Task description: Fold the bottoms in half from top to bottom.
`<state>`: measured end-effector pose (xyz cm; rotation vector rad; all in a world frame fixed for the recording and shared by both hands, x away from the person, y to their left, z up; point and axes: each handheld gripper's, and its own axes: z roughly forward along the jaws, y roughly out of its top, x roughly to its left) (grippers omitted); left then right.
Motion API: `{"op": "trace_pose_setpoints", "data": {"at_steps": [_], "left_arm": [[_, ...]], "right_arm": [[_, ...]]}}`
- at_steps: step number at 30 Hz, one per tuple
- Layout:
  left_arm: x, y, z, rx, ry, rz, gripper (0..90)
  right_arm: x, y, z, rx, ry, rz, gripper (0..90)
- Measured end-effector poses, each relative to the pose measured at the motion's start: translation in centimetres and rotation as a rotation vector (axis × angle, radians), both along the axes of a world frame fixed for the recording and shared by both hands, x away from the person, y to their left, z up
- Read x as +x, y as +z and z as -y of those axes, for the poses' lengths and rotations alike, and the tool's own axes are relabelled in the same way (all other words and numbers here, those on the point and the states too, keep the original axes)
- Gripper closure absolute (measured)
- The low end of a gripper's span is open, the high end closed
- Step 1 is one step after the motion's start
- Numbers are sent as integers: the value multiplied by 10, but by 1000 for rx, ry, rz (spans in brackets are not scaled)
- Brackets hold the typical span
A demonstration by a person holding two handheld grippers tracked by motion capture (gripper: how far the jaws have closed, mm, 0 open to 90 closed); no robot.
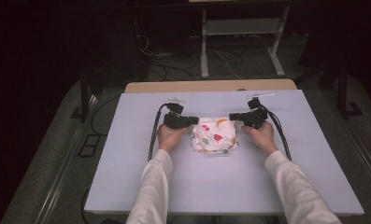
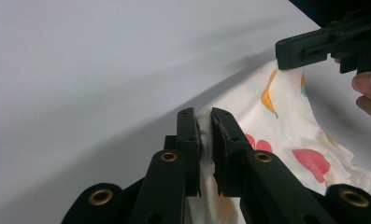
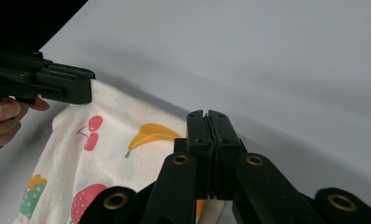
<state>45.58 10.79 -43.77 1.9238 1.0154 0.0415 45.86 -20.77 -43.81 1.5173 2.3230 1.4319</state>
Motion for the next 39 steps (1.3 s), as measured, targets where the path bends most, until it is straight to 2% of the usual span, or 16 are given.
{"op": "trace_pose_setpoints", "data": {"at_steps": [7, 14, 16, 18, 20, 23, 27, 30, 32, 33, 35, 39], "left_arm": [[3, -3, 3, -5, 18, 1, 807], [5, -5, 5, 10, 45, 36, 755], [4, -5, 5, 7, 60, 26, 627], [3, -6, 3, -17, 74, 1, 524], [1, -4, 2, 6, 105, 19, 424], [0, -1, -1, 21, 122, 20, 298], [-2, 4, -5, 26, 111, 8, 148], [-6, 7, -7, 44, 89, -4, 72], [-11, 7, -9, 58, 81, -1, 23], [-14, 7, -11, 61, 77, 3, 12], [-18, 8, -14, 69, 80, 7, 0], [-24, 12, -24, 43, 104, 10, 0]], "right_arm": [[2, -5, 0, 5, -25, -5, 868], [2, -6, -2, 19, -40, -2, 849], [3, -7, -1, 29, -40, -11, 736], [2, -8, 0, 32, -5, -4, 662], [-1, -7, -1, -17, 4, 22, 562], [-5, -4, -1, -69, 24, 60, 440], [-9, 0, 0, -94, 50, 82, 310], [-11, 3, 1, -94, 68, 73, 170], [-15, 4, 1, -92, 70, 79, 126], [-16, 4, 2, -87, 69, 81, 120], [-18, 6, 3, -93, 66, 78, 18], [-23, 9, 6, -102, 61, 76, 0]]}}
